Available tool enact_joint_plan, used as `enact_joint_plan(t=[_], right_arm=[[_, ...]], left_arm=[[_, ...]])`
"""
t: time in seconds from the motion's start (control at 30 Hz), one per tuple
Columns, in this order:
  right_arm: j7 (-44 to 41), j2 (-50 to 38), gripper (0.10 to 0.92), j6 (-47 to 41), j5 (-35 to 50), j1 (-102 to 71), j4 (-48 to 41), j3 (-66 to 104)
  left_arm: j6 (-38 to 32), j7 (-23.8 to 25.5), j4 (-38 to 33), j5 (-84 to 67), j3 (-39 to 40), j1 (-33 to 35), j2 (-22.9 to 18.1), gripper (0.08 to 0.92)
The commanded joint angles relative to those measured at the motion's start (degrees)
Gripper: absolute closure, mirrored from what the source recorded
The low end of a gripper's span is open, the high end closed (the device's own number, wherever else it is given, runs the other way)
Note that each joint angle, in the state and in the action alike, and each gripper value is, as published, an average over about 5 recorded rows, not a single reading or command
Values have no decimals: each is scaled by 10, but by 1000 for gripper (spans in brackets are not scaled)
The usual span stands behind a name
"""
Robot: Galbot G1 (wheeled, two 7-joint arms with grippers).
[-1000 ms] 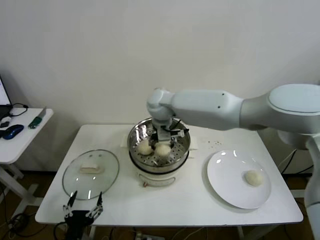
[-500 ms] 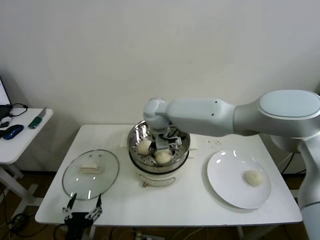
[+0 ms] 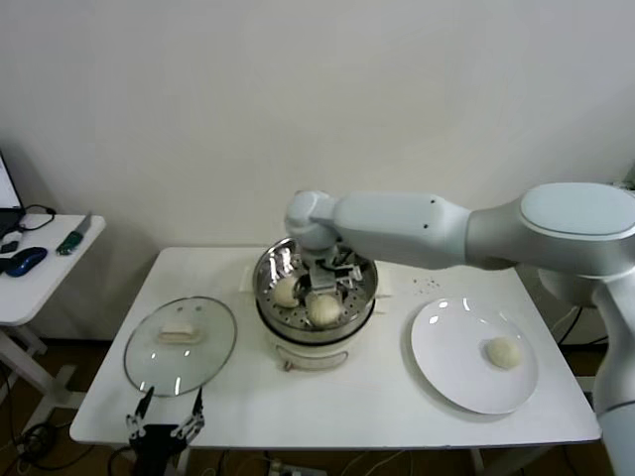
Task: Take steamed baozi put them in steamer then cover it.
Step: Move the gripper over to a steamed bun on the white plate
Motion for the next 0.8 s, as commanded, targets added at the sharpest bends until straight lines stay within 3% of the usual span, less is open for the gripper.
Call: enact_joint_plan(t=[0.03, 0.3, 0.47, 0.67, 0.8], right_arm=[[-2, -51, 203, -21, 48, 39, 1, 8], [-18, -174, 203, -194, 221, 108, 6, -51], [34, -259, 203, -318, 298, 122, 35, -95], [52, -361, 203, -416, 341, 119, 61, -116], [41, -419, 203, -436, 315, 98, 63, -120]], left_arm=[[0, 0, 0, 3, 0, -1, 1, 177], [1, 2, -5, 11, 5, -3, 3, 177], [0, 2, -7, 19, 11, -2, 7, 177], [-1, 1, -9, 22, 15, -1, 10, 177], [-2, 0, -8, 22, 18, -1, 11, 177]])
